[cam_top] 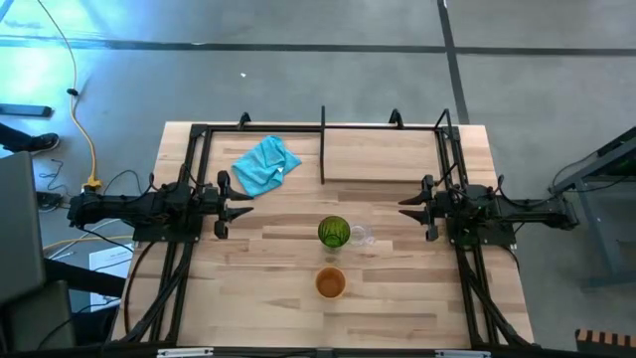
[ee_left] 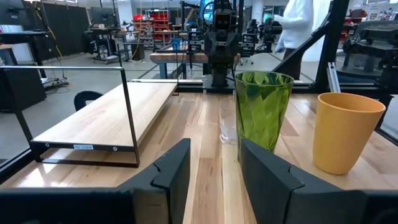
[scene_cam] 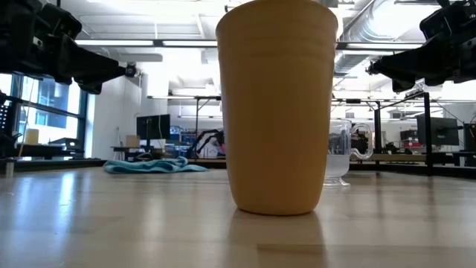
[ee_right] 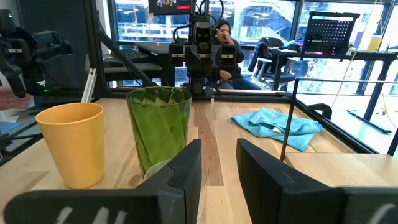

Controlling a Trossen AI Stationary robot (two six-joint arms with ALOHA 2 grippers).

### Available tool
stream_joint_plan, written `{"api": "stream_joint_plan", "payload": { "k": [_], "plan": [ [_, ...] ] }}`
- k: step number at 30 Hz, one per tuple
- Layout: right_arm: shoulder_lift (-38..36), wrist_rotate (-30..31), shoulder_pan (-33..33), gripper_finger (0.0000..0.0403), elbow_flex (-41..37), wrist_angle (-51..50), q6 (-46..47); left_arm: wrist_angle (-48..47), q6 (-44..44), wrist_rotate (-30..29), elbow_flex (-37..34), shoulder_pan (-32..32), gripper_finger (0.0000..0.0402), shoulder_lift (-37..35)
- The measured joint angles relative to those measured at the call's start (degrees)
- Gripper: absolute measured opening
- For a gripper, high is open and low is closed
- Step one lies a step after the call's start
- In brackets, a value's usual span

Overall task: Stack small to large cups/mugs on shelf
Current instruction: Put the green cup on the shelf

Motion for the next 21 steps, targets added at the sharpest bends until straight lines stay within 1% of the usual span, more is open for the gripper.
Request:
{"api": "stream_joint_plan", "payload": {
  "k": [15,18,21],
  "plan": [
    [0.0,0.0,0.0,0.0091,0.0,0.0,0.0,0.1,0.0,0.0,0.0,0.0,0.0129,0.0],
    [0.0,0.0,0.0,0.0091,0.0,0.0,0.0,1.4,-0.2,1.1,0.0,0.0,0.0129,0.0],
    [0.0,0.0,0.0,0.0091,0.0,0.0,0.0,3.1,-3.1,3.2,0.0,0.0,0.0129,0.0]
  ]
}}
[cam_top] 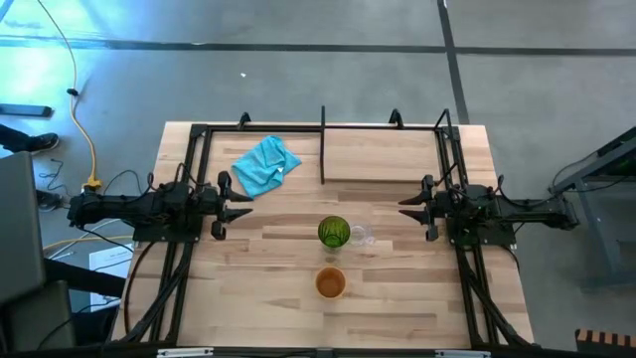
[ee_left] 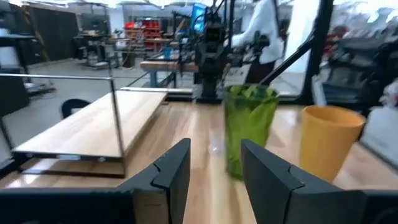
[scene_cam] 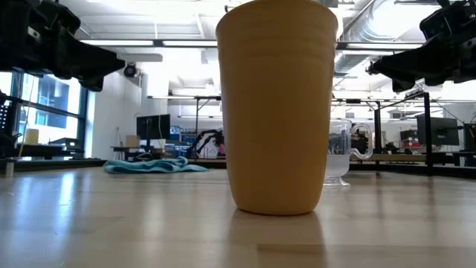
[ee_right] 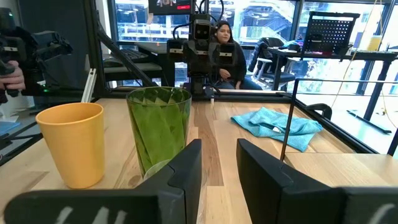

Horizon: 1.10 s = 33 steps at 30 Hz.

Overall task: Stack small to large cups/mugs on shelf
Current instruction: Put the green cup on the shelf

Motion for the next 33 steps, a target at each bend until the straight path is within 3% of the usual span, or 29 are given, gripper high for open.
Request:
{"api": "stream_joint_plan", "payload": {
  "k": [9,17,24,29,33],
  "plan": [
    [0.0,0.0,0.0,0.0091,0.0,0.1,3.0,4.8,-8.3,0.0,0.0,0.0,0.0129,0.0],
    [0.0,0.0,0.0,0.0091,0.0,0.0,3.0,2.2,-6.1,2.6,0.0,0.0,0.0129,0.0],
    [0.0,0.0,0.0,0.0091,0.0,0.9,3.0,16.1,2.3,10.8,0.0,0.0,0.0129,0.0],
    [0.0,-0.1,0.0,0.0091,0.0,4.6,5.9,16.6,4.2,7.0,0.0,0.0,0.0129,0.0],
    [0.0,-0.3,0.0,0.0091,0.8,6.2,5.7,16.6,-1.6,7.7,0.0,0.0,0.0129,0.0]
  ]
}}
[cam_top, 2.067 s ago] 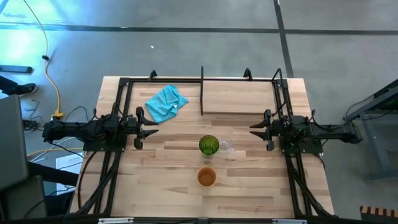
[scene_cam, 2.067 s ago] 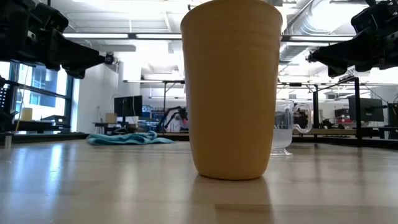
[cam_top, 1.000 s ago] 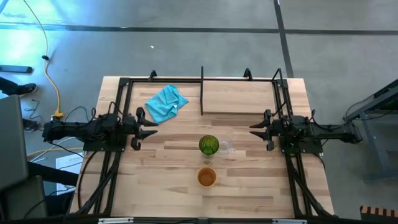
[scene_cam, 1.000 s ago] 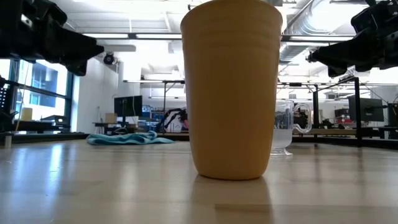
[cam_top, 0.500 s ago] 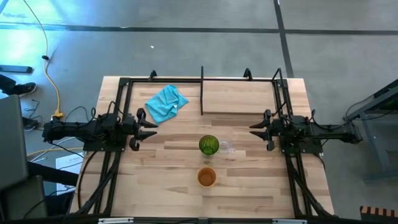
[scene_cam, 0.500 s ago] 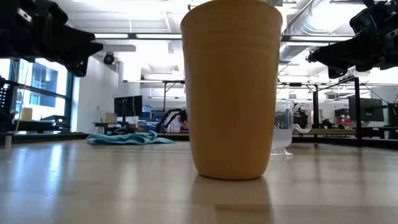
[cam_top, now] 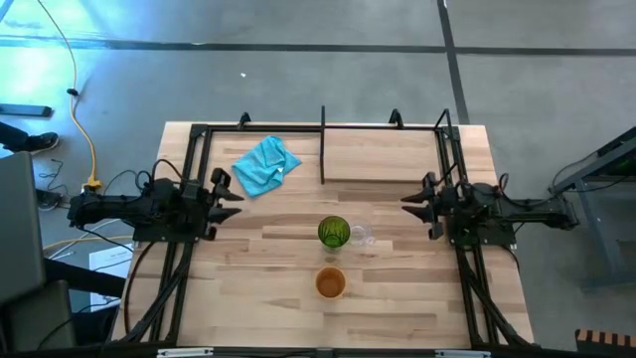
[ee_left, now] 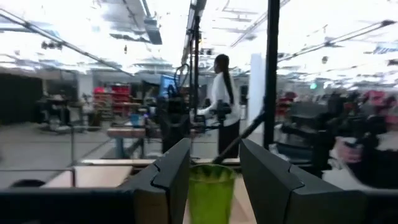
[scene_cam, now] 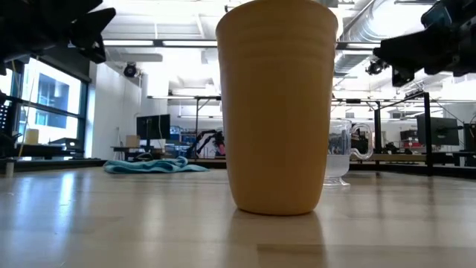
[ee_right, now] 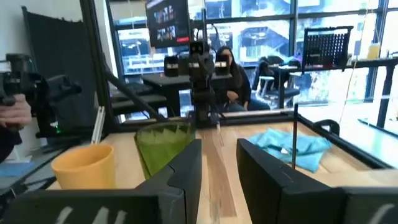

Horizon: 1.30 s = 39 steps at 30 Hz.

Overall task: Stack small to large cups/mugs on shelf
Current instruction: Put the green cup on the shelf

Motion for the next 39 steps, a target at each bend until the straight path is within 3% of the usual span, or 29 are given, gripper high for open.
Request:
{"api": "stream_joint_plan", "payload": {
  "k": [7,13,19,28,33,39],
  "plan": [
    [0.9,-6.0,0.0,0.0091,5.4,0.5,-2.9,-1.0,-5.0,5.0,0.0,0.0,0.0129,1.3],
    [7.5,-5.7,0.0,0.0091,7.4,-0.3,-2.7,-1.2,-8.7,5.0,0.0,0.0,0.0129,7.5],
    [13.2,-3.4,0.0,0.0091,7.5,1.2,-2.7,4.6,-10.5,5.3,0.0,0.0,0.0129,16.6],
    [15.0,-3.4,0.0,0.0091,7.5,-0.8,-2.2,6.3,1.6,7.6,10.2,0.0,0.0129,24.4],
    [15.0,-3.4,0.0,0.0091,7.5,-3.4,-0.1,0.9,4.0,7.9,14.9,0.0,0.0129,28.7],
    [15.0,-3.4,0.0,0.0091,6.5,-4.3,-0.1,2.8,4.8,7.4,16.0,0.0,0.0129,34.2]
  ]
}}
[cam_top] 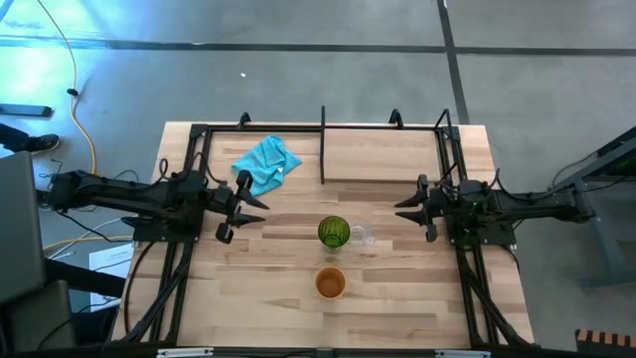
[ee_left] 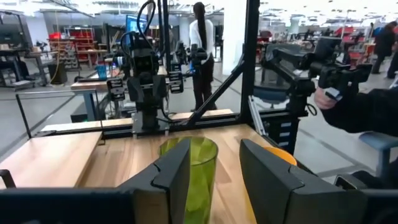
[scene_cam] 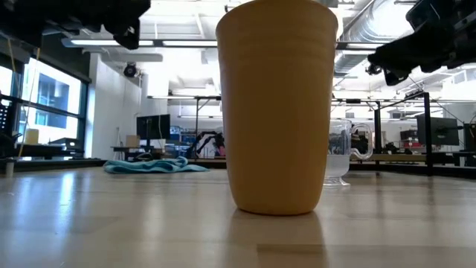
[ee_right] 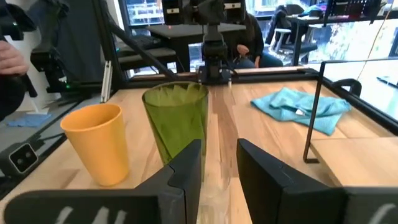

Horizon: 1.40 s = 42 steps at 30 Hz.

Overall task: Stack small to large cups/mugs on shelf
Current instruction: Put the green cup on the shelf

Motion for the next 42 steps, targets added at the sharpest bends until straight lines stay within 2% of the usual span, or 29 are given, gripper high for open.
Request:
{"api": "stream_joint_plan", "payload": {
  "k": [11,18,21,23,28,31,38,42],
  "plan": [
    [0.0,-2.0,0.0,0.0091,-0.4,2.2,-1.0,2.1,0.3,0.0,0.0,0.0,0.0129,2.5],
    [0.0,-2.1,0.0,0.0091,-0.4,2.2,-1.1,6.7,3.9,0.0,0.0,0.0,0.0129,2.5],
    [0.0,-2.1,0.0,0.0091,-0.4,2.2,-1.1,7.1,6.1,0.5,2.1,0.0,0.0129,2.4],
    [0.0,-2.1,0.0,0.0091,-0.4,2.2,-1.4,4.1,7.4,1.4,4.9,0.0,0.0129,2.4],
    [0.0,-2.1,0.0,0.0091,-0.4,2.2,-1.4,-13.4,10.6,1.6,13.7,0.0,0.0129,4.1],
    [0.0,-2.1,0.0,0.0091,-0.4,2.2,-1.4,-19.8,11.2,1.6,16.5,0.0,0.0129,6.1],
    [0.0,-1.9,0.0,0.0091,-0.4,2.2,-2.7,-20.8,13.0,0.5,17.0,0.0,0.0129,13.3],
    [0.0,0.8,0.0,0.0091,-0.4,2.1,-2.7,-19.9,14.7,-1.3,17.4,0.0,0.0129,19.0]
  ]
}}
